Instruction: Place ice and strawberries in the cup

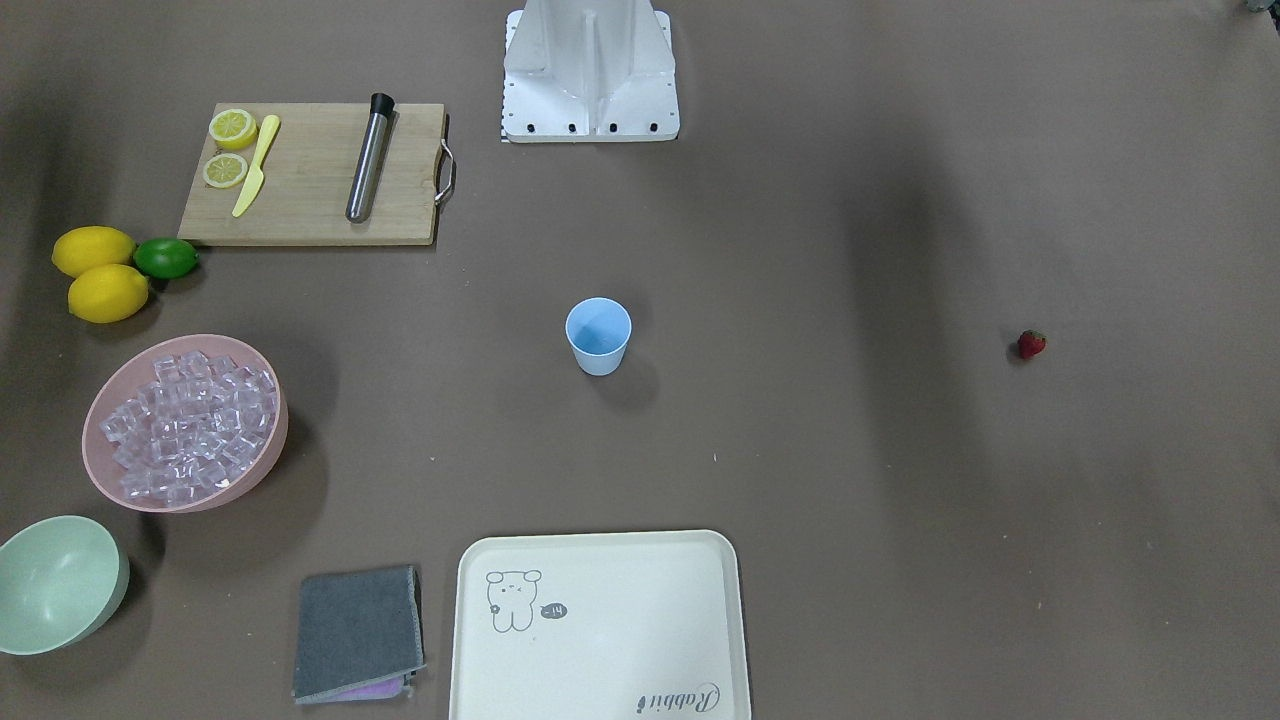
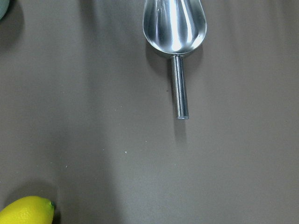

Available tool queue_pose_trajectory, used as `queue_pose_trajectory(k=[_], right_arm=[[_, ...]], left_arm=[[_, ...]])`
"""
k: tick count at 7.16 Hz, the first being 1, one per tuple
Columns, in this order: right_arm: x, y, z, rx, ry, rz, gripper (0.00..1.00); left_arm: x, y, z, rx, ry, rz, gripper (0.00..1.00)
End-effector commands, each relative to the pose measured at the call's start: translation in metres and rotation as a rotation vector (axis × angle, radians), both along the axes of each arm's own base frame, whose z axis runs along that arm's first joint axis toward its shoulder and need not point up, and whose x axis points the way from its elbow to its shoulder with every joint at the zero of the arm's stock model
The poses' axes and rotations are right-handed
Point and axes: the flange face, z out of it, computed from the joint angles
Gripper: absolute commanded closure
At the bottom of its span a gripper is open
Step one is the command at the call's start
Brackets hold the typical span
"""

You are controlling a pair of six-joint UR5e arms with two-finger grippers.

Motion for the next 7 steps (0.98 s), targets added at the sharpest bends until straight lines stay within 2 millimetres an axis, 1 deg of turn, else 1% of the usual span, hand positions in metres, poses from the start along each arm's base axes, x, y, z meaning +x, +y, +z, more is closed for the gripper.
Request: queue_pose_trajectory(k=[1, 2, 3, 4, 5, 6, 7], right_arm=[[-0.006, -0.024, -0.026, 0.046, -0.014, -0.002, 0.01], [-0.024, -0.046, -0.049, 0.080, -0.022, -0.025, 0.01], [-0.047, -0.073, -0.078, 0.107, -0.033, -0.023, 0.01], [-0.082, -0.093, -0.109, 0.130, -0.047, -0.041, 0.01], [-0.123, -0.107, -0.140, 0.123, -0.067, -0.041, 0.01], [-0.157, -0.115, -0.169, 0.093, -0.092, -0.008, 0.01], [-0.183, -0.116, -0.188, 0.066, -0.112, 0.006, 0.02]], left_arm=[[0.000, 0.000, 0.000, 0.000, 0.000, 0.000, 0.02], [0.000, 0.000, 0.000, 0.000, 0.000, 0.000, 0.02], [-0.001, 0.001, 0.001, -0.002, 0.000, -0.002, 0.02], [-0.001, 0.001, 0.001, 0.000, 0.000, -0.002, 0.02], [-0.001, 0.001, 0.002, -0.003, 0.000, -0.002, 0.02], [0.000, 0.001, 0.001, -0.002, 0.000, 0.000, 0.02], [0.000, 0.000, 0.001, 0.000, -0.001, 0.000, 0.02]])
